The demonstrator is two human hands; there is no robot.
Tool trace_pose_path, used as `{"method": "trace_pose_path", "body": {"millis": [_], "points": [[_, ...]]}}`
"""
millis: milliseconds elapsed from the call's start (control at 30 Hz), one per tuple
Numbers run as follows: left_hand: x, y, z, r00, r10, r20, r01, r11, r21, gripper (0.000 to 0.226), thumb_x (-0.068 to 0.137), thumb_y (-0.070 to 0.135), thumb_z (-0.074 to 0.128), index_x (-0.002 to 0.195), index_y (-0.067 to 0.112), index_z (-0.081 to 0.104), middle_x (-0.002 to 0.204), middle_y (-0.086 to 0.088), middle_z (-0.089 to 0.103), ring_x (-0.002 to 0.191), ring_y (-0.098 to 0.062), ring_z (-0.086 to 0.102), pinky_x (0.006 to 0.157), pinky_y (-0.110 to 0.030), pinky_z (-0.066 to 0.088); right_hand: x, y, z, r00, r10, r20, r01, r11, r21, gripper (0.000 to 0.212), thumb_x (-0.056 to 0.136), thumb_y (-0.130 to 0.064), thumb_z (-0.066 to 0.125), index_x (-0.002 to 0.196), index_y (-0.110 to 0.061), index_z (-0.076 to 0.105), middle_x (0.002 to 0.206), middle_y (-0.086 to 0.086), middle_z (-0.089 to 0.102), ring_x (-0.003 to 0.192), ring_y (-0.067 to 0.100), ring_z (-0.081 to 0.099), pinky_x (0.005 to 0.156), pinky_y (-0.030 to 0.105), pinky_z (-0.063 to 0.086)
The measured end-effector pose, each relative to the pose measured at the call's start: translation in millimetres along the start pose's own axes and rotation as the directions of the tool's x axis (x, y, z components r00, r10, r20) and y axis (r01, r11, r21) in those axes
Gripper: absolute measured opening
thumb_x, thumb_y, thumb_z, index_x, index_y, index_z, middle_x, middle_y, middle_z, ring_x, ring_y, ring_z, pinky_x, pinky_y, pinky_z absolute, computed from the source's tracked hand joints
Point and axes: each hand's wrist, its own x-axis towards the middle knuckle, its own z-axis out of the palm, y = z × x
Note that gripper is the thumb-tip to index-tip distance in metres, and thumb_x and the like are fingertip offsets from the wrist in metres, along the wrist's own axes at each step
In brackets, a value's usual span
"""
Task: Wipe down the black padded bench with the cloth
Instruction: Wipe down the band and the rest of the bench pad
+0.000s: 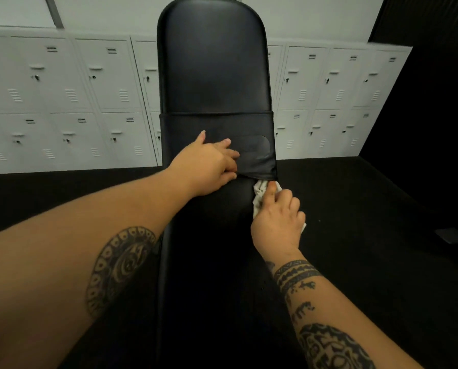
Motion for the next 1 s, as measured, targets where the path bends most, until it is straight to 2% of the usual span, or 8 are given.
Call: {"method": "trace_pose_path", "body": {"millis": [200, 300, 400, 467, 533, 733, 900, 1000], "points": [[-66, -9, 29, 0.998, -0.057, -0.036, 0.058, 0.998, 0.031, 0.040, 0.105, 0.039, 0.044, 0.144, 0.038, 0.054, 0.163, 0.012, 0.035, 0.157, -0.018, 0.013, 0.122, -0.068, 0.002, -25, 20, 9, 0.997, 0.018, 0.072, -0.023, 0.998, 0.060, 0.072, 0.098, -0.029, 0.043, 0.157, -0.011, 0.007, 0.130, 0.010, 0.035, 0.114, 0.027, 0.040, 0.093, 0.039, 0.042], [-92, -16, 32, 0.996, -0.030, -0.083, 0.032, 0.999, 0.024, 0.043, 0.103, 0.037, 0.041, 0.142, 0.032, 0.058, 0.155, 0.010, 0.048, 0.154, -0.019, 0.026, 0.122, -0.068, 0.006, -18, 19, -4, 0.987, 0.144, 0.072, -0.161, 0.906, 0.393, 0.055, 0.099, -0.025, 0.040, 0.152, -0.016, 0.030, 0.124, 0.010, 0.040, 0.113, 0.029, 0.047, 0.091, 0.039, 0.044], [-105, -26, 26, 0.971, -0.162, -0.175, 0.146, 0.984, -0.100, 0.050, 0.097, 0.020, 0.052, 0.146, 0.025, 0.053, 0.151, 0.004, 0.054, 0.149, -0.021, 0.038, 0.123, -0.063, 0.010, -9, 2, -19, 0.967, 0.219, -0.131, -0.102, 0.801, 0.591, 0.054, 0.100, -0.027, 0.039, 0.153, -0.021, 0.030, 0.119, 0.006, 0.041, 0.106, 0.025, 0.051, 0.089, 0.039, 0.047], [-103, -29, 19, 0.921, -0.348, -0.177, 0.308, 0.926, -0.217, 0.057, 0.096, 0.011, 0.053, 0.151, 0.022, 0.047, 0.160, 0.000, 0.044, 0.151, -0.024, 0.033, 0.124, -0.061, 0.013, 2, -15, -26, 0.964, 0.151, -0.220, -0.006, 0.836, 0.548, 0.057, 0.101, -0.028, 0.040, 0.155, -0.021, 0.026, 0.122, 0.008, 0.042, 0.108, 0.026, 0.049, 0.093, 0.043, 0.045], [-99, -27, 17, 0.884, -0.459, -0.090, 0.413, 0.857, -0.308, 0.060, 0.098, 0.008, 0.051, 0.155, 0.022, 0.041, 0.167, 0.001, 0.030, 0.153, -0.026, 0.029, 0.125, -0.054, 0.017, 14, -33, -25, 0.987, 0.063, -0.149, 0.004, 0.912, 0.411, 0.057, 0.100, -0.028, 0.039, 0.155, -0.019, 0.025, 0.131, 0.012, 0.042, 0.116, 0.030, 0.043, 0.099, 0.047, 0.038], [-93, -31, 16, 0.855, -0.518, 0.004, 0.466, 0.765, -0.444, 0.073, 0.091, -0.005, 0.049, 0.156, 0.025, 0.039, 0.166, 0.009, 0.025, 0.153, -0.018, 0.026, 0.126, -0.041, 0.024, 17, -56, -5, 0.993, -0.069, -0.094, 0.089, 0.968, 0.233, 0.068, 0.100, -0.030, 0.042, 0.158, -0.009, 0.012, 0.145, 0.014, 0.033, 0.119, 0.032, 0.037, 0.102, 0.045, 0.031], [-89, -28, 13, 0.828, -0.560, 0.036, 0.502, 0.710, -0.494, 0.072, 0.089, -0.005, 0.045, 0.153, 0.027, 0.044, 0.164, 0.012, 0.029, 0.153, -0.018, 0.028, 0.125, -0.041, 0.025, -2, -72, 7, 0.907, -0.402, -0.129, 0.421, 0.884, 0.204, 0.072, 0.085, -0.037, 0.061, 0.149, -0.008, 0.041, 0.129, 0.016, 0.053, 0.097, 0.037, 0.051, 0.078, 0.048, 0.044], [-86, -25, 8, 0.780, -0.623, 0.056, 0.532, 0.613, -0.584, 0.070, 0.089, -0.007, 0.044, 0.147, 0.030, 0.054, 0.160, 0.016, 0.038, 0.146, -0.018, 0.039, 0.114, -0.030, 0.038, -24, -87, 11, 0.859, -0.510, -0.051, 0.486, 0.778, 0.398, 0.070, 0.086, -0.046, 0.033, 0.144, -0.010, 0.048, 0.117, 0.015, 0.055, 0.097, 0.035, 0.051, 0.082, 0.048, 0.045]]}}
